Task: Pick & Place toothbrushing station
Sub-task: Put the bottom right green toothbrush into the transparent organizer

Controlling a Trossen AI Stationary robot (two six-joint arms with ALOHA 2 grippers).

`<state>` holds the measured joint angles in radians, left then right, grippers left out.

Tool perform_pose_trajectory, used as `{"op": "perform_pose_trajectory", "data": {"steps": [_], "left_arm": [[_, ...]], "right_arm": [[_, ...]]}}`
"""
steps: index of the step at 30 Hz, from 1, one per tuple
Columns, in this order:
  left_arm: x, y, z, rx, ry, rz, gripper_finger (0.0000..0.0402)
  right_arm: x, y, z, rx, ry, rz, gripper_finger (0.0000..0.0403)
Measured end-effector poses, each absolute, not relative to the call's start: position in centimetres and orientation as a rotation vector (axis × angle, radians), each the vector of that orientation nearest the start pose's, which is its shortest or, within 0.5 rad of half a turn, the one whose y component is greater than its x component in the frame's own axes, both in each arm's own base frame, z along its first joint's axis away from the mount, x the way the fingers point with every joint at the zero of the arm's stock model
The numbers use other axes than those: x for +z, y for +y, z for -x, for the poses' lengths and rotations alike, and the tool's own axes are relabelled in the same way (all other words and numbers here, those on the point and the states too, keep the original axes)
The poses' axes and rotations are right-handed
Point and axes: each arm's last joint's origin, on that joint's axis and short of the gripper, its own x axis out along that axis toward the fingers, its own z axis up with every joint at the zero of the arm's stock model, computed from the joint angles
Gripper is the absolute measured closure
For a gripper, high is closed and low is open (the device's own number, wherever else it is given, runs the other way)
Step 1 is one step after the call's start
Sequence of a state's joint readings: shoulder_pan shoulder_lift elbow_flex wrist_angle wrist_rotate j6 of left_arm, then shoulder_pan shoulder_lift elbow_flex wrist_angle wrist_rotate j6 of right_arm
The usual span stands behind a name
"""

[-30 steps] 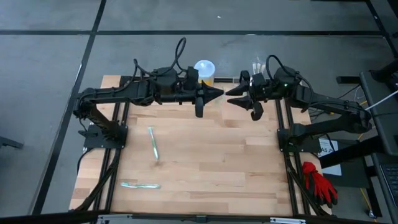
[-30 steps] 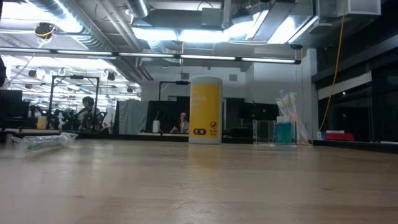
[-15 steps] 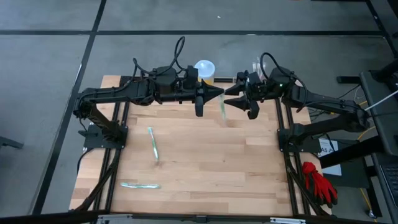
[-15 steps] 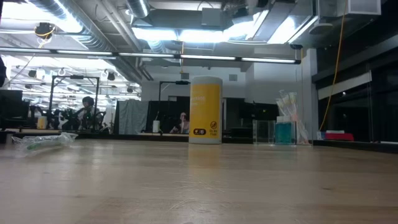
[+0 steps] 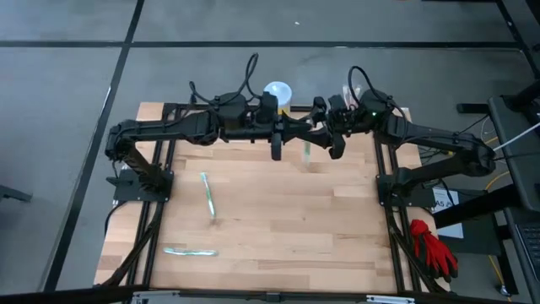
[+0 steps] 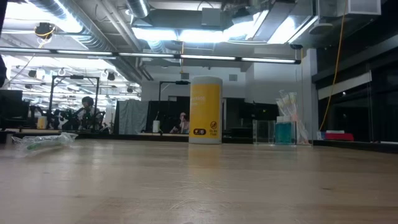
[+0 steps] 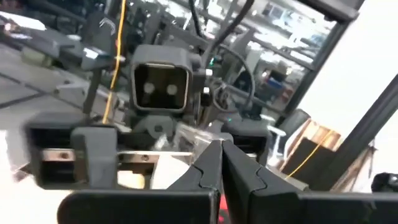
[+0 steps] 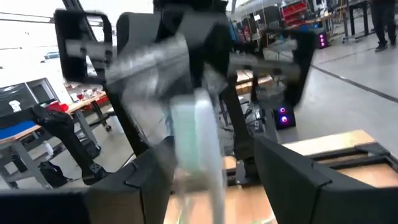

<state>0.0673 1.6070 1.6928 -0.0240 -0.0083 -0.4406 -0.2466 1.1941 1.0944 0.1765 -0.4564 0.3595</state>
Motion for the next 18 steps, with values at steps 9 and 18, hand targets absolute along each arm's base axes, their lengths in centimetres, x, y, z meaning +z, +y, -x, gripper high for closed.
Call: {"op": "perform_pose_trajectory", "data": {"steps": [9, 18], "left_arm": [[45.6, 2.5, -36.3, 0.056, -0.095, 0.426, 0.04], [46.5, 2.5, -35.4, 0.076, -0.125, 0.4, 0.0399]], "right_arm": [[40.2, -5.2, -26.5, 0.231, 0.038, -0.312, 0.0202], [40.2, -5.2, -26.5, 0.232, 0.038, -0.31, 0.0206]]}}
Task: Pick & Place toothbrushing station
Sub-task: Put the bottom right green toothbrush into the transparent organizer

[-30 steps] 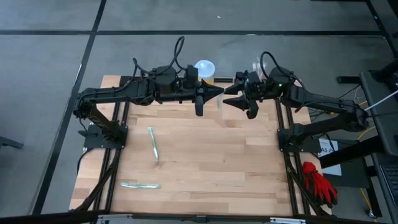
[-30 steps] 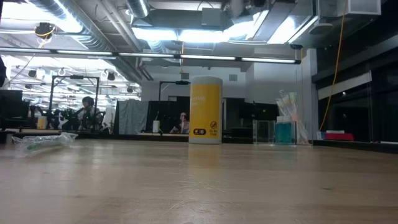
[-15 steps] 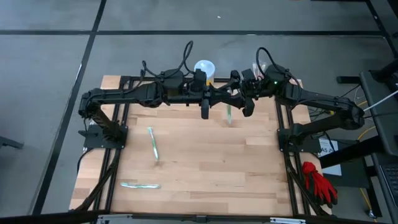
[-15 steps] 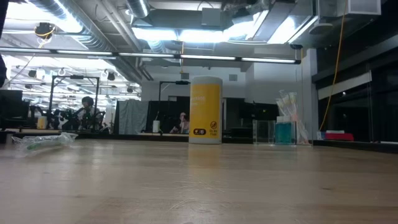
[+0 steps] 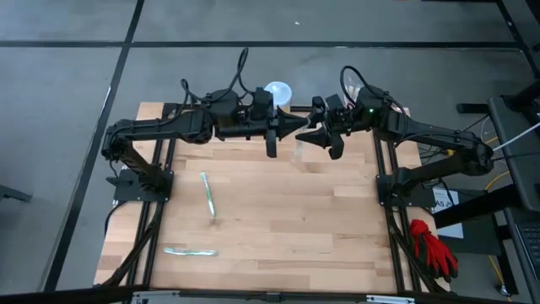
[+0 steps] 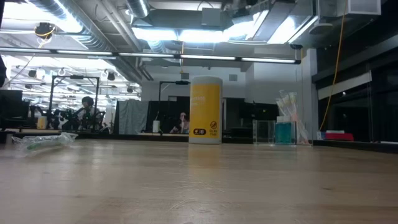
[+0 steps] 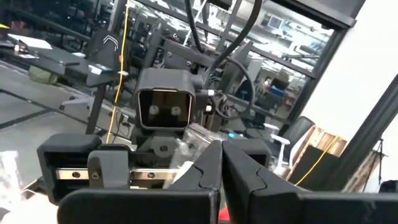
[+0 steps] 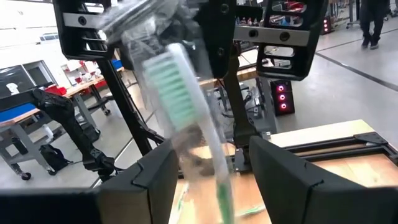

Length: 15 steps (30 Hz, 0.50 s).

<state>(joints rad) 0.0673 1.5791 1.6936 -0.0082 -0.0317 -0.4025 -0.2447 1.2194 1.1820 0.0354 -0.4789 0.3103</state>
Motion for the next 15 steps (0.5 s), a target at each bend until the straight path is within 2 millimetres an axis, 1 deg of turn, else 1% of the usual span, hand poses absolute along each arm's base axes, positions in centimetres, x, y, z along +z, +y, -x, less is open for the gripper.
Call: {"op": "perform_pose_trajectory", "data": {"steps": [9, 12, 15], "left_arm": [[46.51, 2.26, -35.42, 0.079, -0.122, 0.403, 0.0399], [46.51, 2.27, -35.42, 0.08, -0.123, 0.404, 0.0399], [46.51, 2.27, -35.42, 0.08, -0.123, 0.404, 0.0399]], "right_arm": [[40.2, -5.27, -26.49, 0.221, 0.036, -0.31, 0.0208], [40.2, -5.28, -26.49, 0.217, 0.035, -0.311, 0.0221], [40.2, -5.28, -26.49, 0.218, 0.035, -0.311, 0.0244]]}}
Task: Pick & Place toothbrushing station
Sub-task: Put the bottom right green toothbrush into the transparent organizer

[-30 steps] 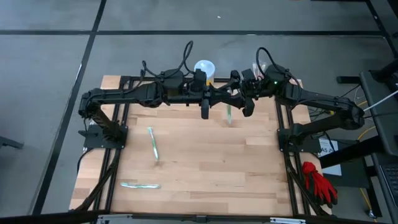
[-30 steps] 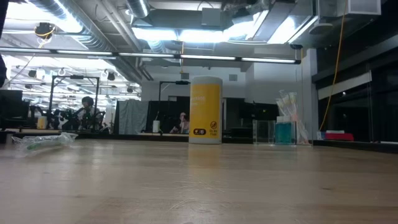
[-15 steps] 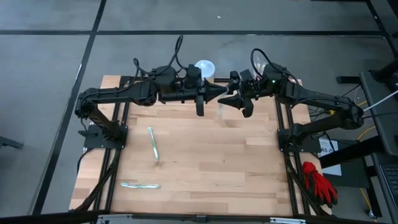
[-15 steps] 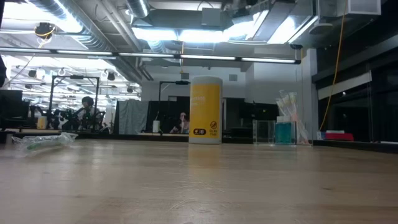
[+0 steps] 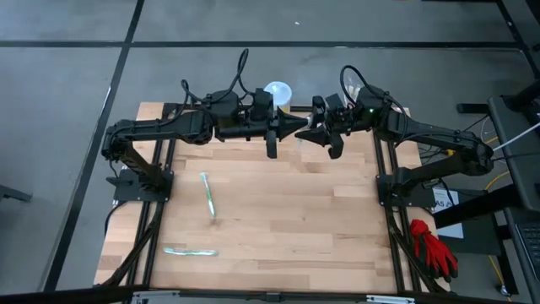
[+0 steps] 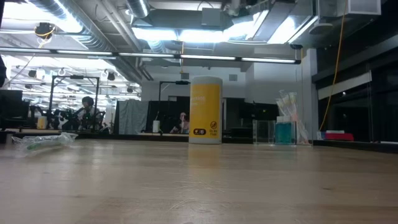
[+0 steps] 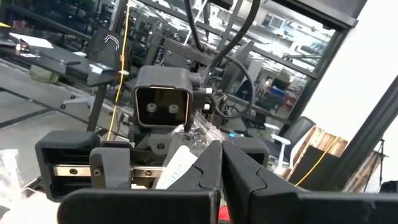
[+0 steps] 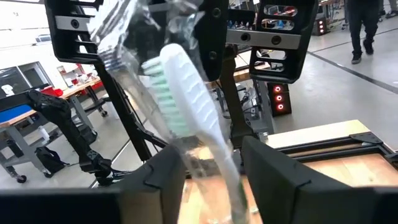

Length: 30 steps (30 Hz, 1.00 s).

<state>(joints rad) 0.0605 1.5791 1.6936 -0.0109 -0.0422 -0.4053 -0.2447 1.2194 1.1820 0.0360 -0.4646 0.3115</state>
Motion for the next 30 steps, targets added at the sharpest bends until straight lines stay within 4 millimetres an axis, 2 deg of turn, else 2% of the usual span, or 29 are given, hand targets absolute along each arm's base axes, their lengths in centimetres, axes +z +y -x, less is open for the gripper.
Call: {"op": "perform_pose_trajectory", "data": {"steps": [14, 19, 24, 30], "left_arm": [[46.5, 2.3, -35.4, 0.08, -0.123, 0.403, 0.0399], [46.3, 2.2, -35.0, 0.085, -0.069, 0.362, 0.0399], [48.4, 2.1, -32.2, 0.094, -0.112, 0.288, 0.0382], [51.7, 1.7, -27.2, 0.098, -0.205, 0.203, 0.0335]], "right_arm": [[40.2, -5.2, -26.5, 0.248, 0.039, -0.304, 0.0383], [40.3, -5.2, -26.4, 0.251, 0.037, -0.301, 0.0387], [40.3, -5.2, -26.4, 0.251, 0.036, -0.301, 0.0388], [40.5, -5.9, -25.9, 0.215, 0.022, -0.269, 0.0388]]}}
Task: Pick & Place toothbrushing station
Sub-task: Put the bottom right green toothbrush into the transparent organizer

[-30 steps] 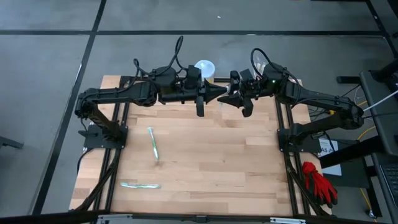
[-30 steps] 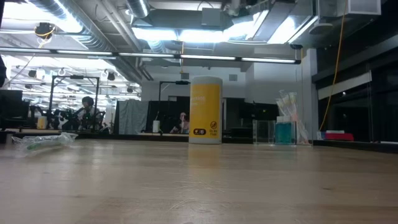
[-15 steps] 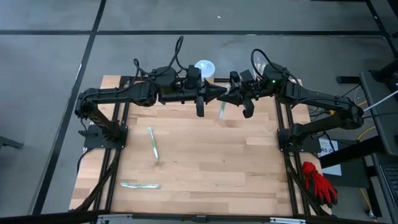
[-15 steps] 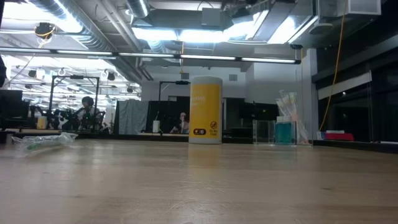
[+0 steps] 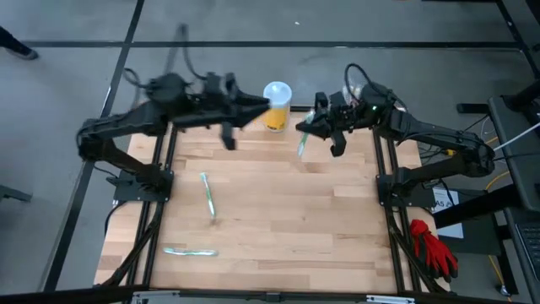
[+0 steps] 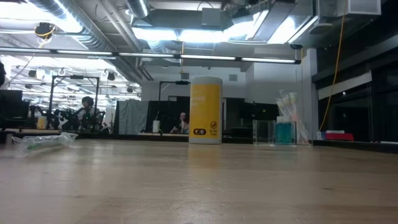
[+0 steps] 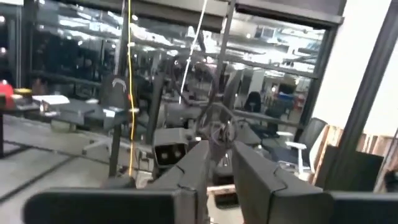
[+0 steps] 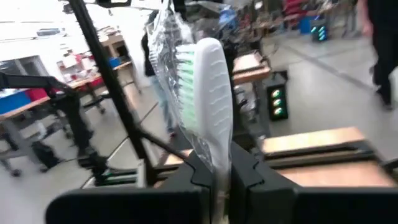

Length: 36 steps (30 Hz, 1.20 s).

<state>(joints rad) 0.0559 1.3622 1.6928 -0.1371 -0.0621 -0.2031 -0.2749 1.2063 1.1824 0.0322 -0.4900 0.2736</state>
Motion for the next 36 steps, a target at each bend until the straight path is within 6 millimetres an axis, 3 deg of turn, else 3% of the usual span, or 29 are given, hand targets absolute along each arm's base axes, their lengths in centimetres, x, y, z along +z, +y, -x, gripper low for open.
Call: {"op": "perform_pose_trajectory", "data": {"steps": [2, 5, 10, 13, 20, 25, 36], "left_arm": [[52.2, 1.2, -25.4, 0.104, -0.19, 0.184, 0.0325], [51.5, 0.0, -23.7, 0.155, -0.053, 0.18, 0.0319], [47.8, -3.0, -23.4, 0.34, 0.281, 0.101, 0.0331], [45.1, -5.0, -23.9, 0.451, 0.379, 0.09, 0.0345], [41.3, -7.2, -24.0, 0.58, 0.298, 0.193, 0.0383], [38.7, -7.6, -24.2, 0.649, 0.272, 0.276, 0.0399], [35.1, -7.4, -24.6, 0.691, 0.311, 0.328, 0.0399]], "right_arm": [[40.8, -6.7, -25.1, 0.17, 0.018, -0.24, 0.0388], [40.6, -8.7, -23.5, 0.022, 0.064, -0.185, 0.0388], [40.1, -12.6, -20.6, -0.163, 0.061, -0.136, 0.0388], [38.4, -14.8, -19.6, -0.205, 0.015, -0.168, 0.0388], [31.1, -18.8, -17.7, -0.429, -0.065, -0.273, 0.0388], [28.2, -20.6, -16.7, -0.55, -0.059, -0.288, 0.0388], [23.4, -23.8, -17.8, -0.688, 0.105, -0.244, 0.0388]]}}
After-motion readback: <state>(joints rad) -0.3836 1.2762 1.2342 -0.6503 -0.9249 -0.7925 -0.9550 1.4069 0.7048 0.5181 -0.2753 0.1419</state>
